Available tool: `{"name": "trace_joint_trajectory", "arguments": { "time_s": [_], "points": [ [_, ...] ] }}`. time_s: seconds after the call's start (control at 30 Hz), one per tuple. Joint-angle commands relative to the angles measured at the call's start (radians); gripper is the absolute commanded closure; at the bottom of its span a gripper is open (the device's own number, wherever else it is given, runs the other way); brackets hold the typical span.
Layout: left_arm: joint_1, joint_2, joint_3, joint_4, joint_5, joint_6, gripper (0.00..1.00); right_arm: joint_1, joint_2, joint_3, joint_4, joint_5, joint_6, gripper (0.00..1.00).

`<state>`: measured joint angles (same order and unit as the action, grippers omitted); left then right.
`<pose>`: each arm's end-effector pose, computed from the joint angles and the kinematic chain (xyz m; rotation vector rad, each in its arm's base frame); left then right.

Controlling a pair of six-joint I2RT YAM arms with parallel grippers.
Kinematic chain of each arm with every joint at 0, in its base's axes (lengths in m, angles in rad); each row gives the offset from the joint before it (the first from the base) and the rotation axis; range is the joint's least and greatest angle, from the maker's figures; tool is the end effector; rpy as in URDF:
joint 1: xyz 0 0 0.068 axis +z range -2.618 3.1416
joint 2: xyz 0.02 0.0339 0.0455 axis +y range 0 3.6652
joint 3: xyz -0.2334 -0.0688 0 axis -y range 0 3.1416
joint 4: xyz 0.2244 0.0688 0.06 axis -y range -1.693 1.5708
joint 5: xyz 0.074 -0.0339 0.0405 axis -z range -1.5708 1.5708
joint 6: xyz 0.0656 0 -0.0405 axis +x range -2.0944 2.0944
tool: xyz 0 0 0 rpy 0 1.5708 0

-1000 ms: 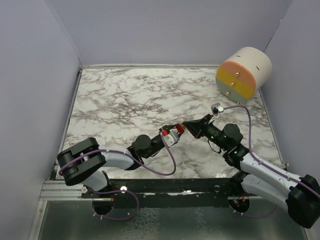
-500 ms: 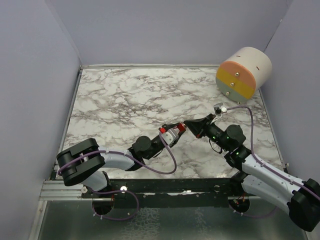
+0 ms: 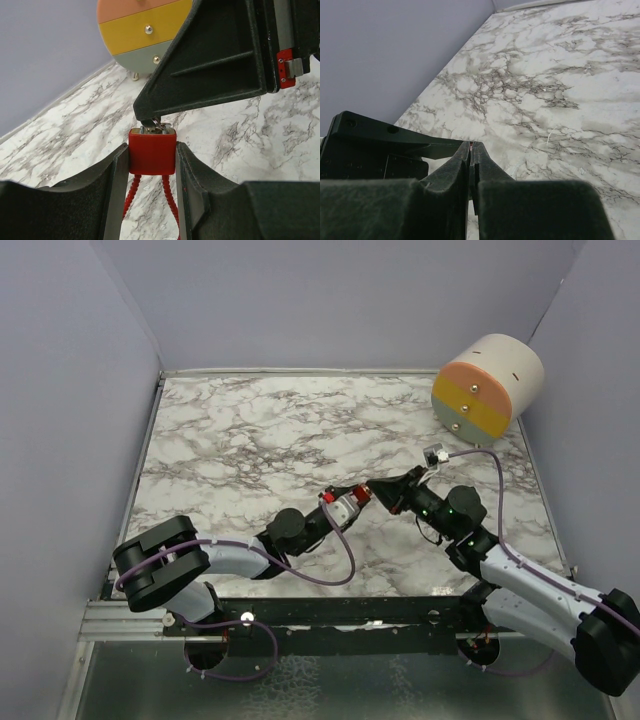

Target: Unlock with the key

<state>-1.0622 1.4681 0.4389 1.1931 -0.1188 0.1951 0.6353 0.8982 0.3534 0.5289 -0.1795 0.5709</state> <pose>0.1531 -0.2586 0.2070 0.7622 1.2194 -0.6331 0.1831 0.1495 0.2289 -0.2038 1.6823 1.0674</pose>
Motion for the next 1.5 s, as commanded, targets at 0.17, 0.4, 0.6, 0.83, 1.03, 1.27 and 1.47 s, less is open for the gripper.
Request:
{"name": "trace_joint_trajectory", "arguments": {
  "time_s": [0.17,0.4,0.6,0.83,1.03,1.27,1.47],
  "points": [
    [0.003,-0.047,0.097,-0.051,-0.082,-0.055,1.0,0.011,-0.022,0.029,-0.126,-0.005,-0.02,0.82],
    [0.003,-0.057,0.112,-0.131,-0.082,-0.092,1.0,0.012,-0.023,0.05,-0.133,0.014,-0.01,0.75],
    [0.003,-0.073,0.107,-0.141,-0.077,-0.102,1.0,0.012,-0.008,0.059,-0.147,0.02,-0.007,0.75],
    [0.004,-0.074,0.114,-0.152,-0.052,-0.103,1.0,0.012,0.01,0.064,-0.148,0.035,0.003,0.75],
    [0.004,-0.062,0.121,-0.159,-0.035,-0.109,1.0,0.012,0.03,0.073,-0.148,0.037,0.001,0.76],
    [0.003,-0.054,0.13,-0.17,-0.03,-0.106,1.0,0.012,0.032,0.072,-0.142,0.038,0.005,0.8],
    [0.002,-0.042,0.128,-0.173,-0.016,-0.119,1.0,0.012,0.006,0.065,-0.136,0.094,0.016,0.78]
  ]
}}
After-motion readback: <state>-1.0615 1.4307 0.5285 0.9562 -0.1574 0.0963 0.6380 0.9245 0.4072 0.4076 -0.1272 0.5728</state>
